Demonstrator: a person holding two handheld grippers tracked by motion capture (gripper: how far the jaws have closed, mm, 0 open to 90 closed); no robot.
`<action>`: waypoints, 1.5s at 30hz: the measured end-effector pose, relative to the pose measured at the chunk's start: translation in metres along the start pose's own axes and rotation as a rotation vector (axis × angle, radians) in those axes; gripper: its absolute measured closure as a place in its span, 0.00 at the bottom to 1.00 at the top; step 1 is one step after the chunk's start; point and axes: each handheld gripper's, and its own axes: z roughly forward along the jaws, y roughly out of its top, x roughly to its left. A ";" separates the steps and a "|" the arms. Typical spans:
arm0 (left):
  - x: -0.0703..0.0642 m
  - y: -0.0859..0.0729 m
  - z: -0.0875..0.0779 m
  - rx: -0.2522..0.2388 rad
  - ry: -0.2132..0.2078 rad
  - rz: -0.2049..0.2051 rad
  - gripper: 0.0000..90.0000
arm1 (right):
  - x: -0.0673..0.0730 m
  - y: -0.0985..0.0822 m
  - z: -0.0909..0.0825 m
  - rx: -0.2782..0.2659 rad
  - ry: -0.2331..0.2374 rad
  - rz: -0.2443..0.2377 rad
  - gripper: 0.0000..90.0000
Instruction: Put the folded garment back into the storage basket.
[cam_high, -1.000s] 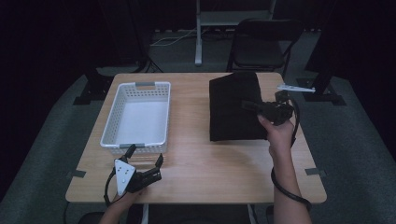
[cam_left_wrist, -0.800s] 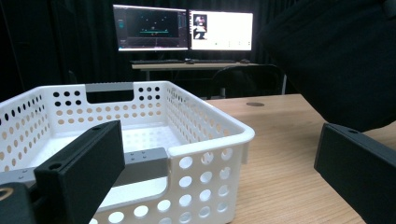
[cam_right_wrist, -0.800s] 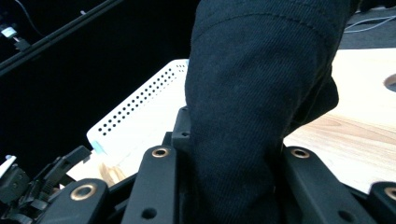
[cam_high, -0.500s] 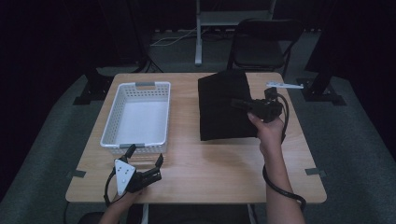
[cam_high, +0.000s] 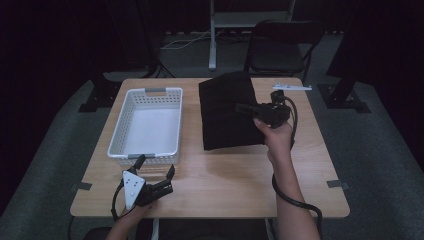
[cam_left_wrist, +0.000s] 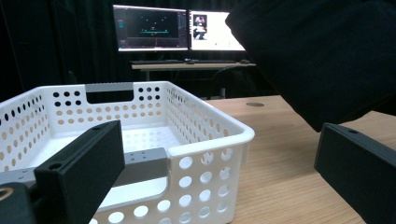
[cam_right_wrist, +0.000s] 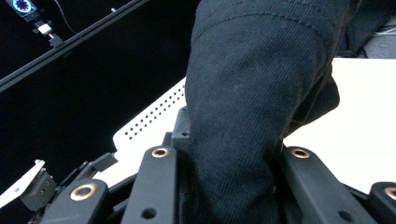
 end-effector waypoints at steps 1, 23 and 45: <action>0.000 0.000 0.000 -0.001 0.000 -0.001 0.03 | 0.001 0.001 0.002 -0.003 0.006 0.000 0.78; 0.000 0.000 0.000 -0.003 -0.002 -0.001 0.03 | 0.022 0.006 0.054 -0.011 0.132 -0.002 0.78; 0.000 0.000 -0.001 -0.009 -0.002 -0.002 0.03 | 0.043 0.009 0.103 0.017 0.210 0.003 0.78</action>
